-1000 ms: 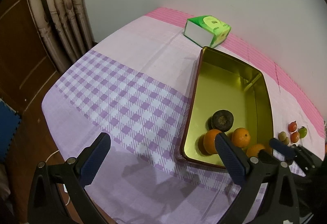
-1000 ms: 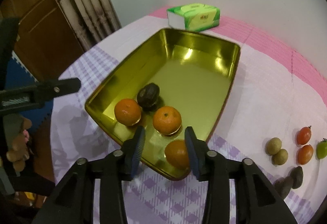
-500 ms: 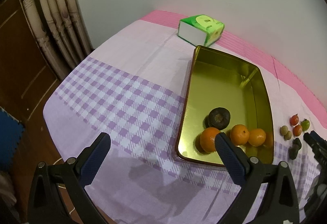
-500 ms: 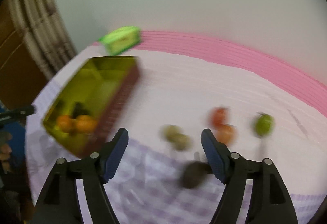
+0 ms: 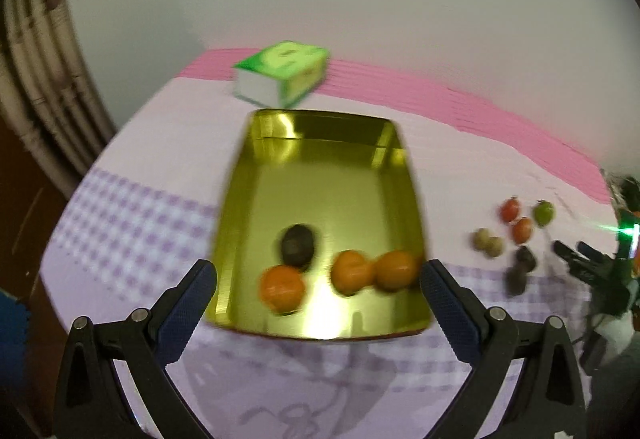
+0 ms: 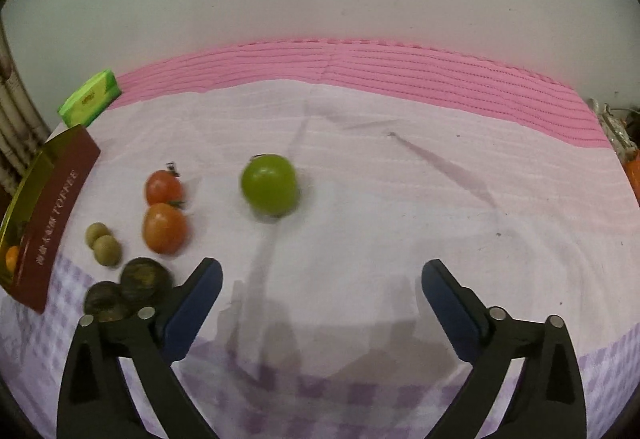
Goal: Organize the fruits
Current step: 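Move the left gripper to the two small tan fruits and close on both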
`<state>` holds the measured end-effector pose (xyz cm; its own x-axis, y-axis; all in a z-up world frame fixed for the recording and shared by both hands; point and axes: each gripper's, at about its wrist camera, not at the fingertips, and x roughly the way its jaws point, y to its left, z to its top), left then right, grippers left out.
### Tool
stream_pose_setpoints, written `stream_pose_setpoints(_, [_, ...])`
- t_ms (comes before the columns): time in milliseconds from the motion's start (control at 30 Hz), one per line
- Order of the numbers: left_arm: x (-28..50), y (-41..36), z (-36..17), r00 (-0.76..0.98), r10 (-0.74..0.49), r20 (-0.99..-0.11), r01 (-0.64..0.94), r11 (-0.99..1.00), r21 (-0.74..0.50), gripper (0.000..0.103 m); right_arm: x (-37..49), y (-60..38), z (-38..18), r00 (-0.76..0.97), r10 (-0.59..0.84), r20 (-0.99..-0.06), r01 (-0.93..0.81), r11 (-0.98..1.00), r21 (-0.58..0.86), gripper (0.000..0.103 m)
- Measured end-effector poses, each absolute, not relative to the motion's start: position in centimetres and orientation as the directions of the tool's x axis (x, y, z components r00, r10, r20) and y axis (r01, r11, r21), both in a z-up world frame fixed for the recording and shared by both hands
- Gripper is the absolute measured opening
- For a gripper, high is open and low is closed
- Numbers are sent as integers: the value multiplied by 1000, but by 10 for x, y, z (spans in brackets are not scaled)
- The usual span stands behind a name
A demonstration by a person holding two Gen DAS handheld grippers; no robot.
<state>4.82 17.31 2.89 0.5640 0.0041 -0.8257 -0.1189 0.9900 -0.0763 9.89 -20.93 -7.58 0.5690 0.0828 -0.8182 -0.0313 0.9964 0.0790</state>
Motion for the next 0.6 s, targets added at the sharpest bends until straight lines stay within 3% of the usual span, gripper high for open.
stream_pose_setpoints(600, [115,39,-8,459,-108,-882,143,989,-47,99,96,-228,-91,566,67,-822,-95,995,16,103])
